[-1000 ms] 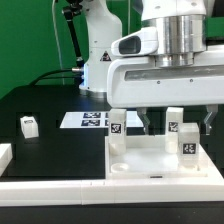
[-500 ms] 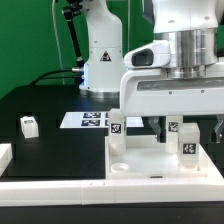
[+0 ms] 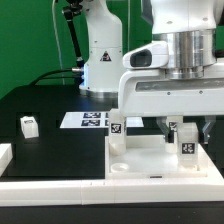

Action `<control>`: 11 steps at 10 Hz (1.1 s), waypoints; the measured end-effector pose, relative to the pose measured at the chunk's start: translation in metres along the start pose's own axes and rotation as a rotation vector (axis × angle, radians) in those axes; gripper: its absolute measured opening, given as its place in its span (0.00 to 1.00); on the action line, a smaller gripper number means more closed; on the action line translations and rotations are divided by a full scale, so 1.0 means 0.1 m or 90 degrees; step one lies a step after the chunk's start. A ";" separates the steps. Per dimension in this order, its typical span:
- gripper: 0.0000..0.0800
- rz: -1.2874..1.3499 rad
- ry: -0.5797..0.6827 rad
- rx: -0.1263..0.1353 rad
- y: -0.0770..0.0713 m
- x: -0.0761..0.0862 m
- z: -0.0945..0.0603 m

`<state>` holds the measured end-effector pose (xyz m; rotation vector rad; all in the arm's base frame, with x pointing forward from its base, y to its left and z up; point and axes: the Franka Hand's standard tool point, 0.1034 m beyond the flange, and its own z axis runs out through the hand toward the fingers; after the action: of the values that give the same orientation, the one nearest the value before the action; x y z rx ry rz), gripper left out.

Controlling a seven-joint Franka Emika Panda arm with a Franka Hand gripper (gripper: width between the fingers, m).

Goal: Assemble square table

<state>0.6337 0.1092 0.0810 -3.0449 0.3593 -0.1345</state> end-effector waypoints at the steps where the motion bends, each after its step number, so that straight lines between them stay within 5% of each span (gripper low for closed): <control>1: 0.36 0.000 0.000 0.000 0.00 0.00 0.00; 4: 0.36 0.044 0.002 0.001 0.00 0.00 0.00; 8: 0.36 0.439 0.064 0.032 0.09 0.01 0.02; 11: 0.37 0.586 0.057 0.033 0.12 -0.01 0.02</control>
Offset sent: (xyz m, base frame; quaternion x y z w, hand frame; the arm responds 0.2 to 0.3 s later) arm 0.0000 0.0000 0.0000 0.0000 0.0000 0.0000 1.0000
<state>0.6304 0.0974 0.0780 -2.5020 1.6391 -0.2077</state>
